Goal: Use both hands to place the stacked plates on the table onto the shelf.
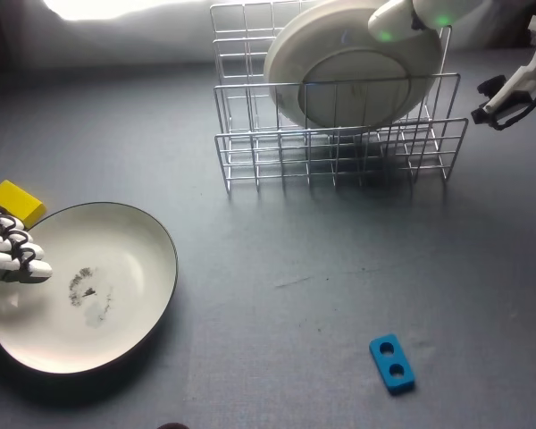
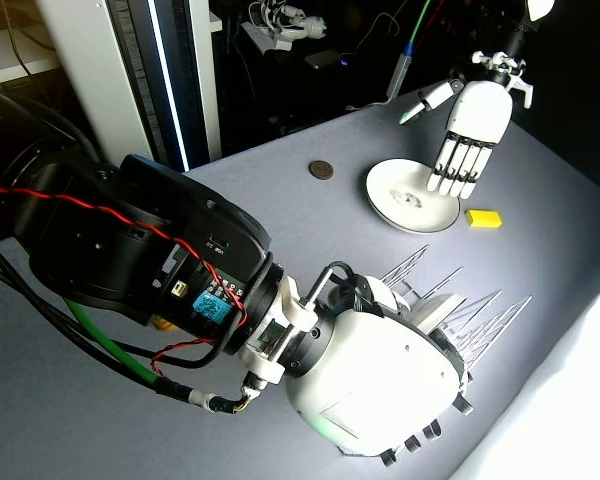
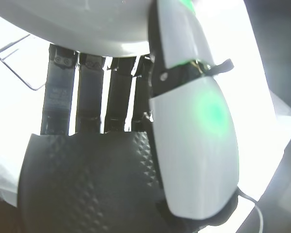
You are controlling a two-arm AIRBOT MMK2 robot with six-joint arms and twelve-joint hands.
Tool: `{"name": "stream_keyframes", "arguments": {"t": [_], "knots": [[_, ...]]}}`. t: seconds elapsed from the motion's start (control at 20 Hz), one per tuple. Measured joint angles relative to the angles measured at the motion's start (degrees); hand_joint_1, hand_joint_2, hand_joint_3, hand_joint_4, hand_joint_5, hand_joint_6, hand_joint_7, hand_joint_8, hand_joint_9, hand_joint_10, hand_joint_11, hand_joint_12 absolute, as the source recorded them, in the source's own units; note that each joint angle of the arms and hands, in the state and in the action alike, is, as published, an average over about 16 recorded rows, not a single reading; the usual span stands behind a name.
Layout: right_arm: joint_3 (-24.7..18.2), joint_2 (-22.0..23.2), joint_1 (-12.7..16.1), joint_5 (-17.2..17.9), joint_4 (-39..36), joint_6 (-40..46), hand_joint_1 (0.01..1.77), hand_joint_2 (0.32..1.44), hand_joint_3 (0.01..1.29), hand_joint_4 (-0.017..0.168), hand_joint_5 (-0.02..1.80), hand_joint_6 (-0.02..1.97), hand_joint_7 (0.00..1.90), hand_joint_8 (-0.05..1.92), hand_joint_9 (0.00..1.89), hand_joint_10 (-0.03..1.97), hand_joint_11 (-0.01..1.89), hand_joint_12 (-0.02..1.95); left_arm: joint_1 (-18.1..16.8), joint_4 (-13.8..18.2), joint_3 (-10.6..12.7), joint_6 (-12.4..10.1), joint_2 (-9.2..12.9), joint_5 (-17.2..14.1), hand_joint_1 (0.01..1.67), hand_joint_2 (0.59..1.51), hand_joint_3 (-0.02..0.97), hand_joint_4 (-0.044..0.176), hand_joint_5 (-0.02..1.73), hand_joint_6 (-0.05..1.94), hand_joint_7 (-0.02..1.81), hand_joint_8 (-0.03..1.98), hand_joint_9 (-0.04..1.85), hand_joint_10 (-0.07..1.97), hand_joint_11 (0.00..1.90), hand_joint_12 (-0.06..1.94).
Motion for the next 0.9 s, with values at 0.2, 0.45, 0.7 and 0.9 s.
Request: {"name": "stream_keyframes", "arguments": {"t": [0.2,0.45,0.7,0.9], "knots": [[-0.12,0.21,0.38,-0.04,-0.05,-0.11,1.18,1.08,0.02,-0.007,0.89,0.51,1.03,0.37,0.98,0.35,0.65,1.13,0.40,-0.08,0.03,0.01,-0.08,0.33,0.01,1.008,0.006,0.002,0.01,0.02,0.01,0.00,0.02,0.00,0.02,0.01],[-0.58,0.67,1.52,-0.38,-0.15,-0.26,1.08,1.10,0.02,-0.006,0.88,0.28,0.99,0.14,0.97,0.10,0.53,1.15,0.76,-0.16,0.07,0.02,-0.10,0.49,0.01,1.008,0.006,0.002,0.02,0.02,0.01,0.00,0.01,0.00,0.02,0.01],[-1.44,1.47,2.81,0.28,-3.08,-0.62,1.02,1.08,0.02,-0.005,0.85,0.04,0.95,0.02,0.92,0.05,0.42,1.16,1.20,-0.30,0.06,0.05,-0.12,0.58,0.01,1.007,0.006,0.002,0.02,0.02,0.01,0.00,0.01,-0.01,0.02,0.01],[-3.59,2.78,4.13,2.54,-10.82,-0.90,1.01,1.03,0.02,-0.005,0.74,0.04,0.83,0.02,0.81,0.03,0.31,1.17,1.76,-0.46,0.01,0.09,-0.20,0.67,0.01,1.005,0.007,0.002,0.02,0.02,0.01,0.00,0.00,-0.02,0.01,0.01]]}}
